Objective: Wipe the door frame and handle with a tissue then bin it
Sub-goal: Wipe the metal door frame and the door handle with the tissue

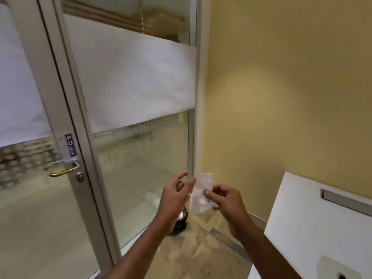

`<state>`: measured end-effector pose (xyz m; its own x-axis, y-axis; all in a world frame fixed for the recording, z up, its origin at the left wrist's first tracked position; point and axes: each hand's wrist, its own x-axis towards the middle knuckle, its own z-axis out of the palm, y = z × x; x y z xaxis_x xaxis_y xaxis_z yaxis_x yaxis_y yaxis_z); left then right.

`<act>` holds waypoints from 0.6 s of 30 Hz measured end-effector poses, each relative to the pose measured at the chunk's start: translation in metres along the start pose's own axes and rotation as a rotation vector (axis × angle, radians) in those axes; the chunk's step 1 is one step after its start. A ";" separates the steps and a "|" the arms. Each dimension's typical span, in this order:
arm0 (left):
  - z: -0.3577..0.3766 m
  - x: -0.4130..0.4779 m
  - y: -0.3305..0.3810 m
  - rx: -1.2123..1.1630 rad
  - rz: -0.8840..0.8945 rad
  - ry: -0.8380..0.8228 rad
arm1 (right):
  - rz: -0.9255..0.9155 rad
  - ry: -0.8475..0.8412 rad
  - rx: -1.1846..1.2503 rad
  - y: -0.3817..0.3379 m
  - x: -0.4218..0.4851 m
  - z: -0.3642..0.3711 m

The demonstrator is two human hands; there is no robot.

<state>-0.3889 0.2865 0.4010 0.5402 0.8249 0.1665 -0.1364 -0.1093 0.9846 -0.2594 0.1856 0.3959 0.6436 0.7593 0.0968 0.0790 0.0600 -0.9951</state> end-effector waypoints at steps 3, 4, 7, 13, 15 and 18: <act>-0.054 0.005 0.006 -0.006 -0.043 -0.059 | 0.036 -0.067 0.088 -0.007 0.011 0.051; -0.069 0.006 0.009 -0.020 -0.055 -0.064 | 0.042 -0.082 0.114 -0.008 0.014 0.067; -0.109 0.011 0.014 -0.032 -0.069 -0.031 | 0.071 -0.127 0.186 -0.013 0.022 0.108; -0.170 0.025 0.015 -0.008 -0.060 0.118 | 0.059 -0.241 0.169 -0.019 0.040 0.170; -0.187 0.028 0.014 0.009 -0.059 0.169 | 0.050 -0.252 0.171 -0.019 0.046 0.188; -0.206 0.032 0.013 0.055 -0.066 0.197 | 0.022 -0.268 0.154 -0.018 0.056 0.210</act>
<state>-0.5448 0.4260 0.4080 0.3728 0.9232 0.0932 -0.0581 -0.0770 0.9953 -0.3847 0.3634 0.4146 0.4186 0.9040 0.0866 -0.0620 0.1236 -0.9904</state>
